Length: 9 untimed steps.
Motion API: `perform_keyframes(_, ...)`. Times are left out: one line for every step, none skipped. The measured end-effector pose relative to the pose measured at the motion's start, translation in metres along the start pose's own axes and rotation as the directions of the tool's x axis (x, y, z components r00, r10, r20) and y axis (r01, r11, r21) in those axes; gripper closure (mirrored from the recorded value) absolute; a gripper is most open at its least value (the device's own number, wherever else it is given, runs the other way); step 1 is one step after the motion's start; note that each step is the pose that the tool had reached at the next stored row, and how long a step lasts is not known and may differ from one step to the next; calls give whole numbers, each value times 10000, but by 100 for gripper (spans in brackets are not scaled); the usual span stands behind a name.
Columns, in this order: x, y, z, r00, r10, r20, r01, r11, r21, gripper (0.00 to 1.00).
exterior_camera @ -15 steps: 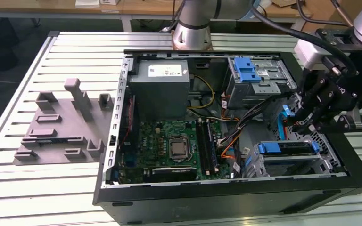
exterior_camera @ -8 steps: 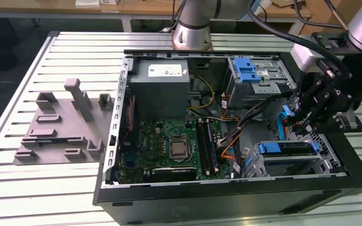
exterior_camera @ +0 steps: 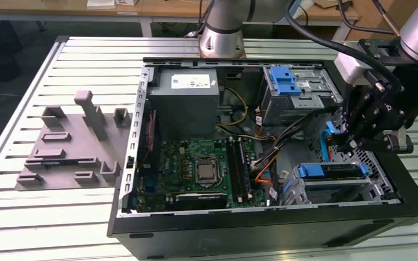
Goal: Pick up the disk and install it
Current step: 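Insert the first disk wire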
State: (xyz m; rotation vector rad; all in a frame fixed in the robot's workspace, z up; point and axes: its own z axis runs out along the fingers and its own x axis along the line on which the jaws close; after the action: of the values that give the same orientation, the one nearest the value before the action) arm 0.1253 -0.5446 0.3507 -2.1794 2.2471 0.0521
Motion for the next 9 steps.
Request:
perform_keyframes(0, 0, 1, 10000, 0, 1, 0, 10000, 0, 84)
perform_keyframes(0, 0, 1, 10000, 0, 1, 0, 10000, 0, 84)
perform_keyframes(0, 0, 1, 10000, 0, 1, 0, 10000, 0, 84)
perform_keyframes(0, 0, 1, 10000, 0, 2, 0, 10000, 0, 84)
perform_keyframes(1, 0, 2, 10000, 0, 3, 0, 10000, 0, 84)
perform_keyframes(2, 0, 2, 10000, 0, 3, 0, 10000, 0, 84)
perform_keyframes(6, 0, 2, 10000, 0, 2, 0, 10000, 0, 84)
perform_keyframes(14, 0, 1, 10000, 0, 2, 0, 10000, 0, 84)
perform_keyframes(23, -1, 0, 10000, 0, 1, 0, 10000, 0, 84)
